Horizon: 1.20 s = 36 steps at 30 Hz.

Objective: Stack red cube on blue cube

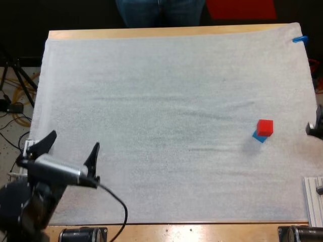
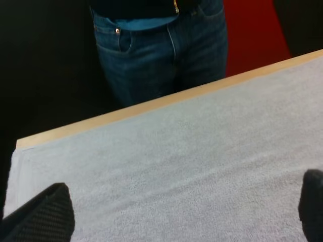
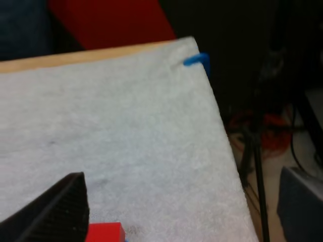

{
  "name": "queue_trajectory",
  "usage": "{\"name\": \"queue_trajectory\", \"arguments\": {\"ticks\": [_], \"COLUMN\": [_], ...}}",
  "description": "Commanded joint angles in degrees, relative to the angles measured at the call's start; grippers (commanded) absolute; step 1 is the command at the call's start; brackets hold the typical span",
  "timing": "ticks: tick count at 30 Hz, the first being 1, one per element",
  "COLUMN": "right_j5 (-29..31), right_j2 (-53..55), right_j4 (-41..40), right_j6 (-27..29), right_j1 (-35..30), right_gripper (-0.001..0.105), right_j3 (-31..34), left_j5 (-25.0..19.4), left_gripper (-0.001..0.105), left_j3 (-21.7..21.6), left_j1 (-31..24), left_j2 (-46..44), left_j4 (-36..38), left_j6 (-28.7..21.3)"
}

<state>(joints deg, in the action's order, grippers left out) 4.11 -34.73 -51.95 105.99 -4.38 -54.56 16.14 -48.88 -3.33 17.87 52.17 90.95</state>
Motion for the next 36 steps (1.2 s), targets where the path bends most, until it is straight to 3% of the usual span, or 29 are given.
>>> {"name": "queue_trajectory", "arguments": {"ticks": [1, 16, 22, 25, 27, 32, 36], "right_j5": [-0.43, -6.96, -9.12, -9.57, -9.55, -9.55, -9.55], "right_j2": [2.92, 36.93, 36.95, 37.71, 37.77, 37.77, 37.64], "right_j4": [-0.70, -4.45, -7.86, -7.86, -7.86, -6.14, -4.06], "right_j6": [0.95, 1.39, 1.39, 1.39, 1.39, 1.39, 1.39], "right_j1": [0.07, 0.07, 0.07, 0.07, 0.07, 0.07, 0.07], "right_gripper": [0.074, 0.074, 0.074, 0.074, 0.074, 0.074, 0.074], "right_j3": [1.07, 15.48, 16.98, 18.41, 18.83, 19.19, 19.92], "left_j5": [0.38, 0.38, 0.28, -0.08, -0.08, -0.08, -0.08], "left_gripper": [0.087, 0.087, 0.087, 0.087, 0.087, 0.087, 0.087], "left_j3": [-0.31, -0.31, 1.00, 1.91, 2.74, 5.35, 10.26], "left_j1": [-0.01, -0.01, -0.01, -0.01, -0.01, -0.01, -0.01], "left_j2": [-1.96, -19.92, -26.71, -26.59, -26.81, -26.70, -26.66], "left_j4": [1.12, 10.46, 14.24, 20.74, 21.28, 15.53, 8.61], "left_j6": [0.08, 0.08, 0.08, -0.06, -1.25, -1.56, -1.28]}}
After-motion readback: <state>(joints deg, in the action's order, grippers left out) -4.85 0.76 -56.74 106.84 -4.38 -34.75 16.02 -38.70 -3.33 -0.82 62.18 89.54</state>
